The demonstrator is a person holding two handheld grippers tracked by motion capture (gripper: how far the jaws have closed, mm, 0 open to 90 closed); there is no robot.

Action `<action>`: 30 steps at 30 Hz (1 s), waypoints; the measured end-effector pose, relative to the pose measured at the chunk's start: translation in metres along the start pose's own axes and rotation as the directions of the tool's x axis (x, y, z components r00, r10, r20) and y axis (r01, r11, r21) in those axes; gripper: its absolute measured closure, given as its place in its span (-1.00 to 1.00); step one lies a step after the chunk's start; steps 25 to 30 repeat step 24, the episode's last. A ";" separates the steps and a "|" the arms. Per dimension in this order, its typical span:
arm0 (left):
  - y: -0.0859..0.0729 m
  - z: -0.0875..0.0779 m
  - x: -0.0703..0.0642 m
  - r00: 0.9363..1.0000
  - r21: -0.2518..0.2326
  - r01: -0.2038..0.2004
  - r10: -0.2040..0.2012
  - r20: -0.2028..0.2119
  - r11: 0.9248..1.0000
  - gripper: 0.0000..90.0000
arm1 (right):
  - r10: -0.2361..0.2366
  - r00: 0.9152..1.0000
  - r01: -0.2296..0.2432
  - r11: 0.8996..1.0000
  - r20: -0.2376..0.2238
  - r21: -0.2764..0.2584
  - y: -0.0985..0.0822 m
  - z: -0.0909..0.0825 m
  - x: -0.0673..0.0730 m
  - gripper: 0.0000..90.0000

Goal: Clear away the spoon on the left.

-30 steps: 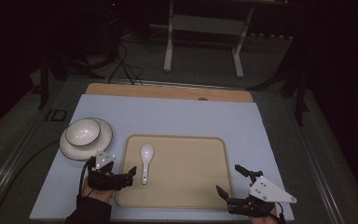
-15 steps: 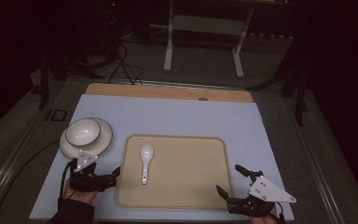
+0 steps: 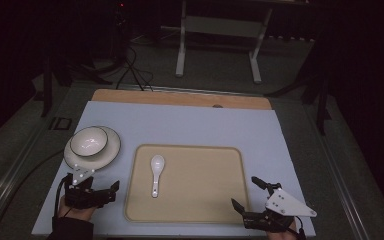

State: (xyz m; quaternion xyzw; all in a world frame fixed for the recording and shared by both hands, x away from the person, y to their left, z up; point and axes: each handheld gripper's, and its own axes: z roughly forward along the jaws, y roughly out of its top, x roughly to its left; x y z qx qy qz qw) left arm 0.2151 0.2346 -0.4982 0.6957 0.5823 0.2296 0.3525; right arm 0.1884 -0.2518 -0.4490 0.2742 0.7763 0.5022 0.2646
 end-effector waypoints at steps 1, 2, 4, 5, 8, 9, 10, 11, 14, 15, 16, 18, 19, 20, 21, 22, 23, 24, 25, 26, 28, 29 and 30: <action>-0.001 0.000 0.001 1.000 -0.001 0.008 -0.008 -0.003 1.000 -0.95 | -0.001 1.000 0.001 1.000 0.001 0.000 0.000 0.000 0.000 -0.69; -0.001 0.001 0.001 1.000 0.006 0.020 -0.020 0.002 1.000 -0.95 | -0.001 1.000 0.001 1.000 0.001 0.000 0.000 0.000 0.000 -0.69; -0.003 0.002 0.003 0.999 0.009 0.031 -0.032 0.005 0.999 -0.95 | -0.001 1.000 0.001 1.000 -0.001 0.000 0.000 0.000 0.000 -0.69; -0.003 0.002 0.003 0.999 0.006 0.032 -0.032 0.004 0.999 -0.95 | -0.001 1.000 0.001 1.000 -0.002 0.000 0.000 0.000 0.000 -0.69; -0.004 0.001 0.004 1.000 -0.007 0.031 -0.031 0.002 0.999 -0.95 | 0.001 1.000 -0.001 1.000 -0.005 0.000 0.000 0.000 0.000 -0.69; -0.004 0.001 0.005 1.000 -0.008 0.030 -0.030 0.003 1.000 -0.95 | 0.002 1.000 -0.002 1.000 -0.007 0.000 -0.001 0.000 0.000 -0.69; -0.004 0.001 0.005 1.000 -0.009 0.029 -0.029 0.006 1.000 -0.95 | 0.004 1.000 -0.004 1.000 -0.009 0.000 -0.001 0.000 -0.001 -0.69; -0.005 0.001 0.005 1.000 -0.005 0.030 -0.030 0.008 1.000 -0.95 | 0.004 1.000 -0.004 1.000 -0.010 0.001 -0.001 0.000 -0.001 -0.69; -0.005 0.001 0.006 0.999 -0.001 0.040 -0.040 0.017 0.999 -0.95 | 0.009 1.000 -0.008 1.000 -0.015 0.005 -0.001 0.000 -0.001 -0.69; -0.005 0.001 0.006 0.999 0.001 0.037 -0.037 0.015 0.999 -0.95 | 0.011 1.000 -0.011 1.000 -0.016 0.005 -0.001 0.000 -0.001 -0.69; -0.005 0.001 0.005 0.999 0.003 0.038 -0.038 0.013 0.999 -0.95 | 0.014 1.000 -0.014 1.000 -0.018 0.005 -0.001 0.000 -0.001 -0.69; -0.005 0.002 0.005 0.999 0.004 0.039 -0.039 0.007 0.999 -0.95 | 0.018 1.000 -0.018 1.000 -0.019 0.006 -0.001 0.000 -0.002 -0.69; -0.005 0.002 0.005 0.999 0.008 0.039 -0.039 0.013 0.999 -0.95 | 0.019 1.000 -0.019 1.000 -0.019 0.007 -0.001 0.000 -0.002 -0.69; -0.005 0.003 0.005 0.999 0.013 0.036 -0.036 0.018 0.999 -0.95 | 0.018 1.000 -0.018 1.000 -0.020 0.008 -0.002 0.000 -0.002 -0.69; -0.005 0.004 0.004 0.999 0.021 0.033 -0.034 0.020 0.999 -0.95 | 0.020 1.000 -0.020 1.000 -0.021 0.009 -0.002 0.000 -0.002 -0.69; -0.005 0.004 0.004 0.999 0.025 0.032 -0.033 0.023 0.999 -0.95 | 0.021 1.000 -0.021 1.000 -0.020 0.009 -0.002 0.001 -0.002 -0.69; -0.005 0.004 0.004 0.999 0.026 0.034 -0.035 0.026 0.999 -0.95 | 0.019 1.000 -0.019 1.000 -0.020 0.012 -0.002 0.001 -0.003 -0.69; -0.005 0.004 0.004 0.999 0.027 0.033 -0.034 0.024 0.999 -0.95 | 0.017 1.000 -0.017 1.000 -0.018 0.014 -0.002 0.001 -0.002 -0.69; -0.005 0.004 0.004 0.999 0.027 0.033 -0.034 0.024 0.999 -0.95 | 0.017 1.000 -0.017 1.000 -0.018 0.014 -0.002 0.001 -0.002 -0.69; -0.005 0.004 0.004 0.999 0.027 0.033 -0.034 0.024 0.999 -0.95 | 0.017 1.000 -0.017 1.000 -0.018 0.014 -0.002 0.001 -0.002 -0.69; -0.005 0.004 0.004 0.999 0.027 0.033 -0.034 0.024 0.999 -0.95 | 0.017 1.000 -0.017 1.000 -0.018 0.014 -0.002 0.001 -0.002 -0.69; -0.005 0.004 0.004 0.999 0.027 0.033 -0.034 0.024 0.999 -0.95 | 0.017 1.000 -0.017 1.000 -0.018 0.014 -0.002 0.001 -0.002 -0.69; -0.005 0.004 0.004 0.999 0.027 0.033 -0.034 0.024 0.999 -0.95 | 0.017 1.000 -0.017 1.000 -0.018 0.014 -0.002 0.001 -0.002 -0.69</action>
